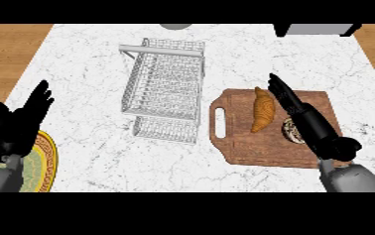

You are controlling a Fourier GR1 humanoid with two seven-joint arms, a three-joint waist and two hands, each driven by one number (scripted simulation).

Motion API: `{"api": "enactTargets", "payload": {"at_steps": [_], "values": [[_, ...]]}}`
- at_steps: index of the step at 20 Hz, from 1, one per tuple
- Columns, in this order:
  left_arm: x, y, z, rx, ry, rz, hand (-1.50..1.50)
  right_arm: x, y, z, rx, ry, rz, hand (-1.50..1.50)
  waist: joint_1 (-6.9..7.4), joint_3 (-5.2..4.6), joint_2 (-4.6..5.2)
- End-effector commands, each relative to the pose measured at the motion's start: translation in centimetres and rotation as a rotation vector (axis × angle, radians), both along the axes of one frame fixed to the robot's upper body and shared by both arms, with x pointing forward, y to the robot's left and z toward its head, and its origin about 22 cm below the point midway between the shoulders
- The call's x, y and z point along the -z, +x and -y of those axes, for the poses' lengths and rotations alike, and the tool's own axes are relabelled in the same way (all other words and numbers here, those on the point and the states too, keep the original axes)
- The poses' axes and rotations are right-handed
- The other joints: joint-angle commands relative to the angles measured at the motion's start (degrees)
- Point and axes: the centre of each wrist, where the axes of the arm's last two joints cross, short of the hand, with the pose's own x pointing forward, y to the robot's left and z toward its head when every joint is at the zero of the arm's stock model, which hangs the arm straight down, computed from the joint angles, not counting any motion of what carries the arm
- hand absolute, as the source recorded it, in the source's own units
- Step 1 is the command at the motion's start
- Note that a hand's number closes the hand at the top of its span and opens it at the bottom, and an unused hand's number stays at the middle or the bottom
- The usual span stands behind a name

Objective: Pick the croissant from the cutting board and place it in the tiered basket

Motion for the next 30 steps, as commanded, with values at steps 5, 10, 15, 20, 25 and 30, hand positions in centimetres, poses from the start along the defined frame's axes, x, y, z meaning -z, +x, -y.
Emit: {"api": "enactTargets", "payload": {"at_steps": [5,10,15,20,25,30], "values": [[-4.9,2.4,6.0,0.337,0.211,0.347,0.00,-5.3,5.5,-9.1,-0.167,0.046,0.123,1.50,1.94,-2.39,1.35],[-5.2,1.9,8.5,0.411,0.215,0.368,0.00,-1.2,6.4,-3.7,0.527,-0.124,0.025,-1.50,-0.45,-2.34,1.05],[-2.6,0.8,10.8,0.407,0.238,0.394,0.00,-4.4,10.2,-10.2,0.484,-0.192,0.137,-1.50,-0.61,-2.42,1.03],[-4.2,0.3,10.3,0.417,0.228,0.385,0.00,-5.8,9.6,-9.5,0.415,-0.597,-0.120,-1.50,-1.17,-2.63,0.01],[-2.9,0.4,9.7,0.397,0.253,0.368,0.00,-8.4,10.8,-10.6,0.432,-1.044,-0.249,-1.50,-1.25,-2.98,-0.14],[-2.8,0.1,9.5,0.397,0.248,0.361,0.00,-13.3,10.2,-15.6,0.451,-1.261,-0.352,-1.50,-1.82,-2.67,-0.06]]}}
